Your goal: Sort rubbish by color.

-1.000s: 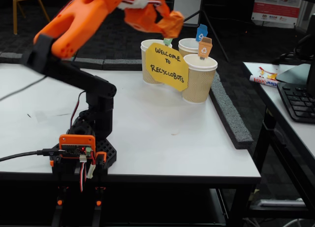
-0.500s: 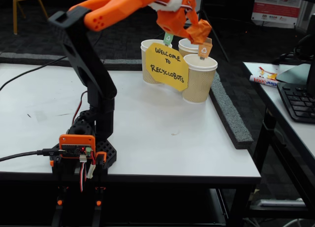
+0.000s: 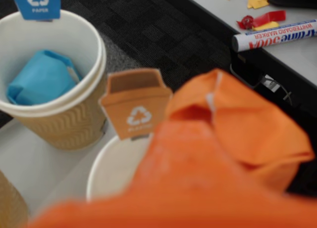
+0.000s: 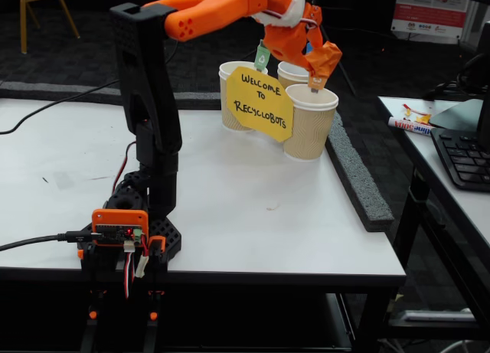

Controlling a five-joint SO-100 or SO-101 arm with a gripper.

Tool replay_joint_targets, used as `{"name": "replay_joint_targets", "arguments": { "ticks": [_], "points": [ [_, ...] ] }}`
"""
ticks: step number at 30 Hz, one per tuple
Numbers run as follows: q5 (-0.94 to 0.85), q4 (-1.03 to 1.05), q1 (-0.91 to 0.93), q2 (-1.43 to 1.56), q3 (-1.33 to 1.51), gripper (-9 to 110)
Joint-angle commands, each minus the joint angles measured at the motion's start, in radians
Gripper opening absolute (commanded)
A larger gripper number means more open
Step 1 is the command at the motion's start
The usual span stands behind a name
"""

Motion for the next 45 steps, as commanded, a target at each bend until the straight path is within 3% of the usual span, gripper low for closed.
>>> {"name": "replay_joint_targets", "arguments": {
  "ticks": [1, 8, 19, 26, 30, 45],
  "points": [
    [-0.02, -0.029, 0.018, 0.031, -0.141, 10],
    [-0.02, 0.06, -0.017, 0.031, -0.138, 22],
    [-0.02, 0.092, -0.034, 0.032, -0.137, 24],
    [-0.014, 0.112, -0.035, 0.098, -0.117, 8],
    [-0.009, 0.112, -0.035, 0.273, 0.014, 0],
    [-0.009, 0.258, -0.038, 1.204, 0.557, 0]
  ]
}}
